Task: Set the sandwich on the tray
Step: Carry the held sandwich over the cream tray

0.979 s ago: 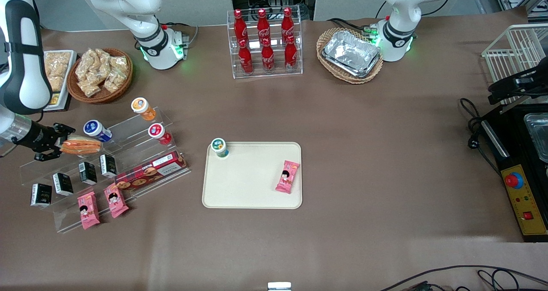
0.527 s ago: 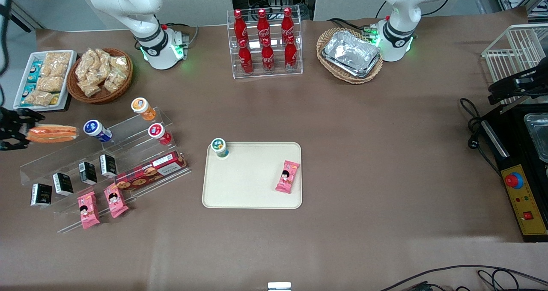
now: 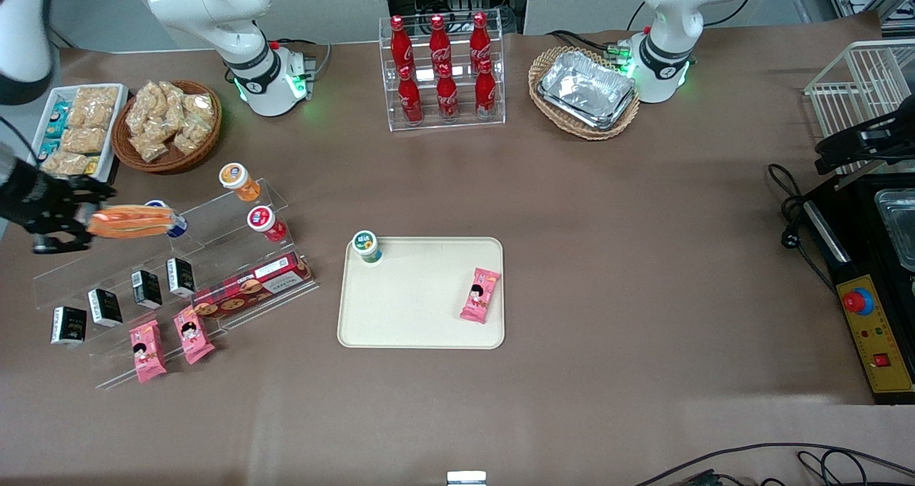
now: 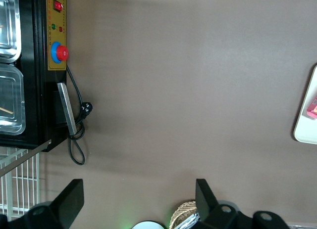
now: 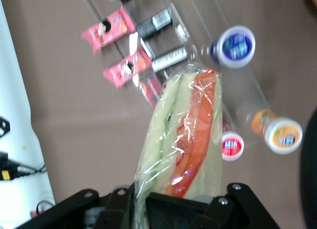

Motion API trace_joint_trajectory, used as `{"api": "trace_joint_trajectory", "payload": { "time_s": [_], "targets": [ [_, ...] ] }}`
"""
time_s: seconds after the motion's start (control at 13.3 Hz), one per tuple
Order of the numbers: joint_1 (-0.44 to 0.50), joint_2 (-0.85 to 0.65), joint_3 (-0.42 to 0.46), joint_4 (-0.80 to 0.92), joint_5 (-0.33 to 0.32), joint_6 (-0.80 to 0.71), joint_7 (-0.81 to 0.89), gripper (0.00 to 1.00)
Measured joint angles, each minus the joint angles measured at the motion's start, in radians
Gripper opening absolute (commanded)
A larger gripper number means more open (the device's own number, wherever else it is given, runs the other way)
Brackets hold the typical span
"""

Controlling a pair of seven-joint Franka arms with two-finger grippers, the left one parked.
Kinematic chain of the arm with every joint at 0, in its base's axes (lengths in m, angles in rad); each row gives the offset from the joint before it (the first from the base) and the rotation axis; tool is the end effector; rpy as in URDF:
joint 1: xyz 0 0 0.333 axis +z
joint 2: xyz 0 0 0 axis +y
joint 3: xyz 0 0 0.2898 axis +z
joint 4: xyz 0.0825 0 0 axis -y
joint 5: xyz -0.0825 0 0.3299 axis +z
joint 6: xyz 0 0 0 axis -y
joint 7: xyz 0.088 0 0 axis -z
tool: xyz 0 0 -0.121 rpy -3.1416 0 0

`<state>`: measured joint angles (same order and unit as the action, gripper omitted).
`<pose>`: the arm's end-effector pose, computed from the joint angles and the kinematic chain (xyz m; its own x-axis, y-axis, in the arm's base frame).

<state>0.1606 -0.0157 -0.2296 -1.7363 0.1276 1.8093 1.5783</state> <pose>0.5146 -0.0240 0.5443 -0.0948 -0.9870 -0.1300 -0.9907 0.1063 -0.0852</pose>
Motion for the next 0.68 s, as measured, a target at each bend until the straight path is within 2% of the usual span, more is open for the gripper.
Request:
{"api": "trace_joint_trajectory", "payload": {
  "time_s": [0.38, 0.68],
  "targets": [
    [0.263, 0.031, 0.003, 0.042, 0.001, 0.010, 0.358, 0.00],
    [0.402, 0.143, 0.003, 0.069, 0.001, 0.133, 0.553, 0.00]
  ]
}}
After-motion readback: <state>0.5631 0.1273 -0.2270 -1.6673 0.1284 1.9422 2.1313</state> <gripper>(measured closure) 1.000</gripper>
